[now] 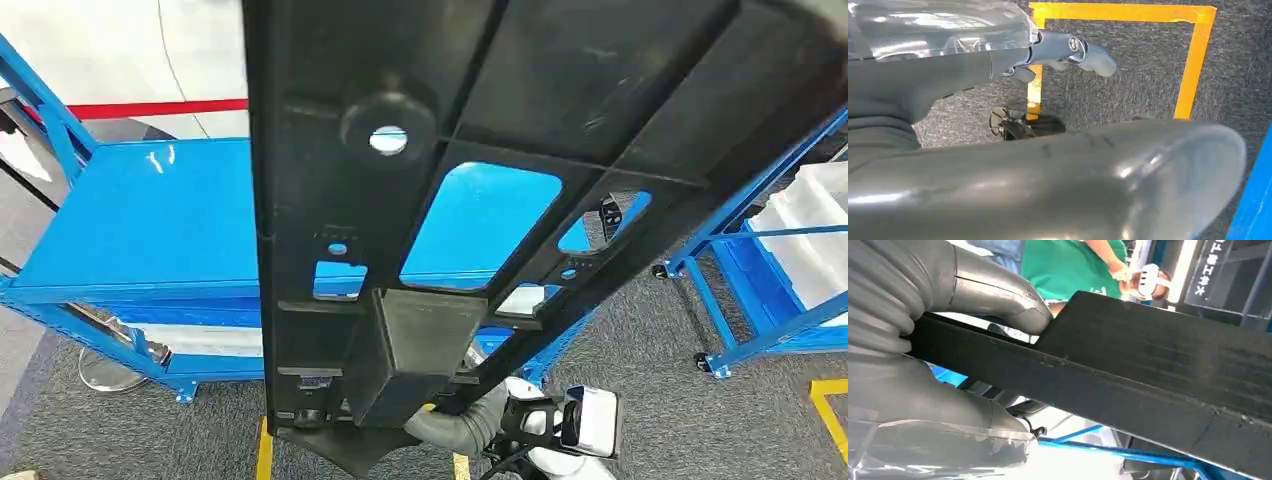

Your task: Take the parts from the cabinet and place them on the table.

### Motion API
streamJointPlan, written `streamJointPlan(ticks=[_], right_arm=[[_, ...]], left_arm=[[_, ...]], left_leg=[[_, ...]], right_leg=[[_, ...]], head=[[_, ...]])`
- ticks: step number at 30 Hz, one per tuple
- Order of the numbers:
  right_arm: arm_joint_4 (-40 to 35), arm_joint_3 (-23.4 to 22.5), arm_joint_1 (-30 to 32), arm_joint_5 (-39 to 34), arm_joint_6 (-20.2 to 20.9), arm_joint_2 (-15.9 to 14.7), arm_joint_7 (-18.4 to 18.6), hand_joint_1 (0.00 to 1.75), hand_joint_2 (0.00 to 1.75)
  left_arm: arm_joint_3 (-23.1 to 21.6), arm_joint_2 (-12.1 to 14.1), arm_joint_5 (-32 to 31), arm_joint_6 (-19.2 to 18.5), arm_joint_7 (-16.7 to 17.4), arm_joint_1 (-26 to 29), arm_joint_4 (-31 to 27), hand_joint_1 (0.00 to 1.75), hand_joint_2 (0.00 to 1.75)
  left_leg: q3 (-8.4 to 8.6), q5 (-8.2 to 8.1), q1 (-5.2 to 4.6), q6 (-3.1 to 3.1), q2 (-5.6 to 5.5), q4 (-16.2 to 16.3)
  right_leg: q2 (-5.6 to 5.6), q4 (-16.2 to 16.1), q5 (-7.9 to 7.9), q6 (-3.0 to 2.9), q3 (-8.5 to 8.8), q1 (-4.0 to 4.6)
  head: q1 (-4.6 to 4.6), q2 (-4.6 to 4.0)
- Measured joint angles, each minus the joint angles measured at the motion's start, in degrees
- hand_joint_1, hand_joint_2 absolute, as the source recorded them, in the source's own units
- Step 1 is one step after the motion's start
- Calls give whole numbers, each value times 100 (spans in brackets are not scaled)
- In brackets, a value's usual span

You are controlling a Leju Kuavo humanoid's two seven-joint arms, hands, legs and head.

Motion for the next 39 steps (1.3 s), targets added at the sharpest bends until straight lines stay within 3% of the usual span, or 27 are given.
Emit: streamJointPlan(ticks=[2, 3, 4, 6, 8, 9, 11, 12, 13, 14, 15, 17, 18, 19, 21, 23, 25, 27, 28, 29, 30, 32, 33, 34, 37, 38, 39], right_arm=[[-2, 13, -5, 13, 0, 0, -4, 166, 175], [-2, 13, -6, 35, -11, -2, -11, 166, 175], [-2, 13, -5, 63, -20, -7, -11, 166, 175], [0, 30, -10, 129, -28, -13, -17, 166, 175], [0, 48, -15, 177, -26, -28, -70, 166, 175], [-2, 55, -29, 188, -24, -35, -109, 166, 175], [0, 66, -30, 227, -20, -48, -122, 166, 175], [0, 72, -27, 236, -17, -57, -120, 166, 175], [0, 76, -25, 236, -17, -68, -120, 166, 175], [0, 79, -27, 236, -17, -72, -120, 166, 175], [0, 83, -30, 236, -17, -79, -120, 166, 175], [0, 92, -46, 236, -17, -81, -120, 166, 175], [0, 98, -67, 238, -17, -83, -120, 166, 175], [-2, 105, -70, 240, -20, -83, -120, 166, 175], [-2, 114, -77, 247, -28, -87, -122, 166, 175], [-7, 116, -89, 273, -39, -87, -122, 166, 175], [-9, 118, -111, 277, -39, -87, -125, 166, 175], [-7, 129, -111, 280, -39, -90, -125, 166, 175], [-7, 138, -106, 280, -39, -90, -125, 166, 175], [-7, 144, -105, 280, -39, -90, -125, 166, 175], [-7, 144, -106, 280, -39, -90, -125, 166, 175], [-9, 146, -109, 280, -52, -90, -125, 166, 175], [-9, 146, -110, 280, -55, -90, -125, 166, 175], [-13, 146, -111, 280, -55, -90, -125, 166, 175], [-22, 153, -110, 271, -44, -90, -125, 166, 175], [-31, 153, -110, 262, -35, -90, -125, 166, 175], [-39, 155, -113, 251, -24, -92, -127, 166, 175]], left_arm=[[-9, 9, -2, 4, -4, -7, 0, 0, 0], [-9, 28, -13, 18, -2, -13, -2, 0, 0], [-13, 22, -31, 15, -9, -24, 0, 0, 0], [-15, 24, -52, 20, -11, -11, -2, 0, 0], [-15, 7, -52, 24, -9, -8, 0, 0, 0], [-15, 11, -50, 24, -9, -13, 0, 0, 0], [-15, 15, -37, 26, -13, -20, 0, 0, 0], [-15, 13, -37, 26, -13, -16, 0, 0, 0], [-15, 13, -37, 26, -13, -13, 0, 0, 0], [-15, 13, -37, 28, -15, -12, 0, 0, 0], [-15, 11, -37, 28, -15, -10, 0, 0, 0], [-15, 2, -37, 28, -17, -14, 0, 0, 0], [-15, 9, -37, 31, -26, -15, 0, 0, 0], [-15, 7, -37, 37, -31, -20, 0, 0, 0], [-15, 7, -39, 37, -37, -19, 0, 0, 0], [-15, 9, -52, 35, -48, -18, 0, 0, 0], [-15, 15, -52, 35, -59, -20, 0, 0, 0], [-17, 13, -57, 31, -61, -15, 0, 0, 0], [-17, 13, -57, 31, -61, -11, 0, 0, 0], [-17, 15, -57, 33, -61, -9, 0, 0, 0], [-17, 17, -57, 33, -63, -10, 0, 0, 0], [-17, 24, -57, 33, -74, -16, 0, 0, 0], [-17, 37, -57, 33, -81, -18, 0, 0, 0], [-20, 46, -66, 26, -87, -18, 0, 0, 0], [-20, 46, -66, 26, -96, -9, 0, 0, 0], [-20, 31, -66, 28, -98, -7, 2, 0, 0], [-20, 31, -68, 39, -101, -12, 2, 0, 0]], left_leg=[[545, 428, -113, 195, -7, -1035], [634, 364, -117, 245, 5, -1183], [606, 410, -125, 209, 7, -1208], [579, 434, -149, 237, -4, -1225], [600, 543, -70, 258, 26, -1359], [584, 577, -62, 294, 28, -1385], [514, 617, -58, 288, 34, -1381], [484, 632, -55, 277, 39, -1379], [454, 649, -45, 256, 40, -1373], [434, 665, -32, 234, 40, -1367], [423, 673, -10, 219, 40, -1359], [418, 674, 28, 162, 38, -1329], [394, 672, 13, 106, 33, -1316], [390, 688, 18, 64, 29, -1315], [387, 724, 8, -11, 25, -1323], [365, 707, 39, -92, 24, -1313], [169, 323, 45, -97, 22, -842], [-189, -127, 45, -99, 23, 41], [-318, -218, 45, -95, 23, 381], [-302, -146, 41, -82, 23, 413], [-160, 37, 31, -56, 23, 182], [325, 471, -1, 27, 20, -706], [514, 488, -26, 91, 15, -1115], [622, 458, -52, 77, 19, -1218], [591, 497, -72, 105, 12, -1261], [601, 547, 3, 146, 38, -1358], [595, 588, -1, 168, 45, -1374]], right_leg=[[13, 26, -4, -7, 0, 45], [6, 49, -6, -3, -27, 97], [0, 63, 6, 11, -61, 67], [-11, 55, 31, 52, -82, 35], [5, 124, -34, 123, -98, 43], [5, 308, -241, 191, -186, 29], [2, 1171, -771, 280, -540, -71], [1, 1545, -929, 316, -692, -113], [-1, 1768, -961, 354, -766, -154], [-6, 1693, -852, 391, -696, -189], [-13, 1367, -638, 427, -489, -224], [-23, 344, -216, 476, 120, -281], [-16, -4, -314, 478, 327, -270], [33, 30, -232, 385, 286, -219], [29, 18, -257, 301, 244, -199], [23, -51, -186, 172, 231, -231], [18, -55, -153, 110, 199, -215], [5, -53, -137, 59, 166, -170], [4, -44, -130, 40, 149, -141], [6, -38, -128, 36, 140, -121], [10, -26, -128, 36, 137, -104], [19, -7, -136, 32, 143, -79], [18, 2, -141, 40, 133, -83], [20, 16, -146, 56, 103, -51], [15, 27, -84, 147, 92, -71], [18, 48, -122, 168, 74, -37], [14, 138, -263, 212, 33, -52]], head=[[0, 0], [11, 0], [2, 0], [4, -2], [2, 0], [26, 0], [28, 0], [24, 0], [26, 0], [26, 0], [24, 0], [24, 0], [35, 0], [26, 0], [20, 0], [22, 0], [15, 0], [17, 0], [17, 0], [15, 0], [15, 0], [15, 0], [20, 0], [24, -2], [22, 0], [20, 0], [33, -2]])
